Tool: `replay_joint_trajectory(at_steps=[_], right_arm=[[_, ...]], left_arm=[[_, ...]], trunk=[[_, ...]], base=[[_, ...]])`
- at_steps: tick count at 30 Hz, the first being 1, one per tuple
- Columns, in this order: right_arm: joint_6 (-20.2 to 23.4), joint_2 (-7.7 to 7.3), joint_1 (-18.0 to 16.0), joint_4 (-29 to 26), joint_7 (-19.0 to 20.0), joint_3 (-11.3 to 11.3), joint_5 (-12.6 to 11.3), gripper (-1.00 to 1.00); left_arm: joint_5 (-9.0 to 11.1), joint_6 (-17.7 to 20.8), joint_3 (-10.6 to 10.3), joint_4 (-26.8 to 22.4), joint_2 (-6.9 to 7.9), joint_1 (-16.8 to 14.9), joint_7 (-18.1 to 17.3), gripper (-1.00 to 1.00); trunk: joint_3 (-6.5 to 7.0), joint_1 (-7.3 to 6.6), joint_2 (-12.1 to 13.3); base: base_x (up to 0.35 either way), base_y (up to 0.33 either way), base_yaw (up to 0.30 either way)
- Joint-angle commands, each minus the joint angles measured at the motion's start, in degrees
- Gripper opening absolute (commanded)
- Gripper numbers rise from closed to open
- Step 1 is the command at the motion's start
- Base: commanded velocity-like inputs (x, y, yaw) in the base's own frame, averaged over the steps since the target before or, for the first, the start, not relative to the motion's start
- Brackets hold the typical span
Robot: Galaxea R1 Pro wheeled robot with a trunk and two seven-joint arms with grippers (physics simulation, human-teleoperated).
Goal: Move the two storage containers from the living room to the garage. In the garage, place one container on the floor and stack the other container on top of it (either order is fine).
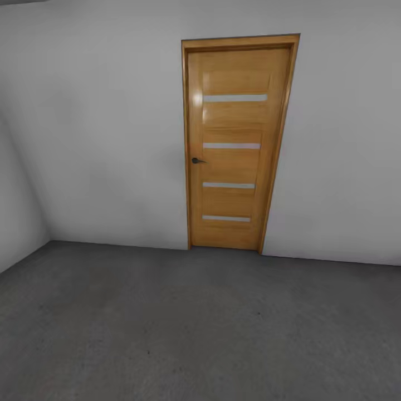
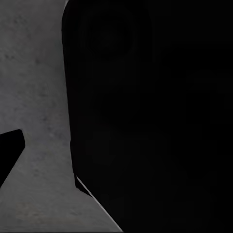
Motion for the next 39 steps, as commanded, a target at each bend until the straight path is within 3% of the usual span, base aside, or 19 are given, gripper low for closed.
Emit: replay_joint_trajectory(at_steps=[1, 5, 17, 39], right_arm=[[0.00, 0.00, -0.01, 0.00, 0.00, 0.00, 0.00, 1.00], [0.18, -0.24, 0.08, 0.09, 0.42, -0.09, 0.05, 1.00], [-1.95, -0.52, 0.08, 0.09, -0.07, 0.25, 0.34, 1.00], [-2.02, -0.50, 0.08, 0.09, -0.09, 0.34, 0.43, 1.00]], left_arm=[[0.00, 0.00, 0.00, 0.00, 0.00, -0.01, 0.00, 1.00], [0.35, 0.00, 1.23, 0.35, -0.82, -0.01, -0.61, 1.00], [0.45, -3.05, 1.23, -2.52, -1.32, 0.08, -0.53, 1.00], [0.79, -2.55, 1.14, -2.46, -1.38, 0.08, -0.11, 1.00]], trunk=[[-0.03, 0.00, -0.02], [-0.03, 0.00, -0.02], [-0.03, 0.00, -0.02], [-0.03, 0.00, -0.02]], base=[[0.000, 0.000, 0.000], [0.000, 0.000, 0.000], [0.023, 0.000, 0.000], [0.302, 0.000, 0.000]])
